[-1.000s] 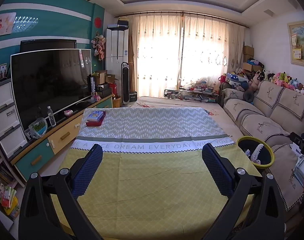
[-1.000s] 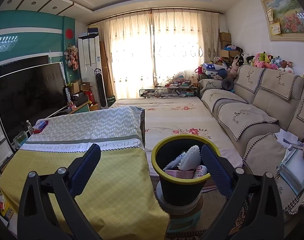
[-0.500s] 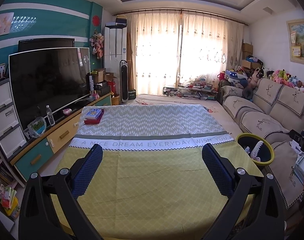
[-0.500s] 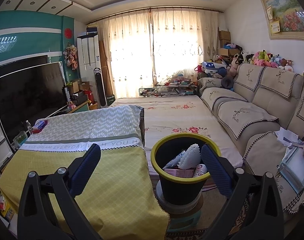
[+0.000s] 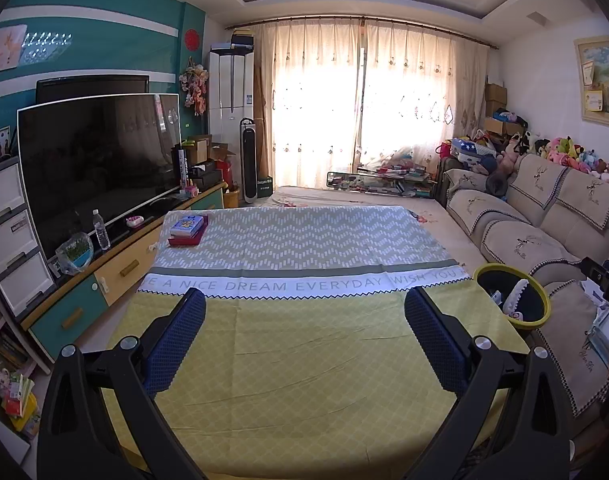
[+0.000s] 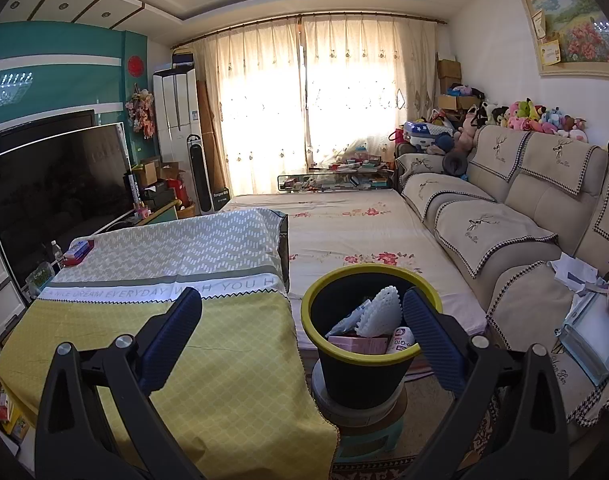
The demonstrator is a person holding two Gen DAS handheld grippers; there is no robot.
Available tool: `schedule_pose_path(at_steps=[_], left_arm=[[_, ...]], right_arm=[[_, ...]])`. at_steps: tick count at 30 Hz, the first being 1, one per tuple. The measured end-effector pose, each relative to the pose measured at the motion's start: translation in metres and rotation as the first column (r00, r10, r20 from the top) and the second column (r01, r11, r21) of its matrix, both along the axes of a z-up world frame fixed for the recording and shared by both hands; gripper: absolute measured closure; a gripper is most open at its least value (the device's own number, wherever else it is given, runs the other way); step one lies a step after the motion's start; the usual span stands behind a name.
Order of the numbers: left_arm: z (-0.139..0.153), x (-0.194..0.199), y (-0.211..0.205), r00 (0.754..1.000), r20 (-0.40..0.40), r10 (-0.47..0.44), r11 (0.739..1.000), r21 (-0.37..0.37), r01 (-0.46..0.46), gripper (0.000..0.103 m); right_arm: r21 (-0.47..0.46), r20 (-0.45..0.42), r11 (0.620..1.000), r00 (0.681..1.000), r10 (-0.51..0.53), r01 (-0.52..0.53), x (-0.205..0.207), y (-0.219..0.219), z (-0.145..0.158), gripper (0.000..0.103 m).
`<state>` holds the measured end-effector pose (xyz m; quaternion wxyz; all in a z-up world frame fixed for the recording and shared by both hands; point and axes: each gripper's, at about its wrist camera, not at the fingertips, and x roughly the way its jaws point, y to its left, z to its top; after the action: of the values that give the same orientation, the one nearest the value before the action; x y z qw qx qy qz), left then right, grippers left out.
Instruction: Collect trash
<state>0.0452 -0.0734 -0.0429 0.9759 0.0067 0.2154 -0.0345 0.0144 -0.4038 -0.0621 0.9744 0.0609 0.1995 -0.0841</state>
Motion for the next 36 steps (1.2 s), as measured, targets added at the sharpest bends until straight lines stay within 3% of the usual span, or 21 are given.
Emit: schedule_pose_path(at_steps=[36], left_arm=[[-0.0070, -0.0011, -0.0038, 1.000, -0.012, 0.006, 1.000, 0.012, -0.006, 0.005]], right_arm=[[0.003, -0.012, 1.000, 1.000, 0.002, -0.002, 0.0018, -0.0015, -0.0066, 0.007]])
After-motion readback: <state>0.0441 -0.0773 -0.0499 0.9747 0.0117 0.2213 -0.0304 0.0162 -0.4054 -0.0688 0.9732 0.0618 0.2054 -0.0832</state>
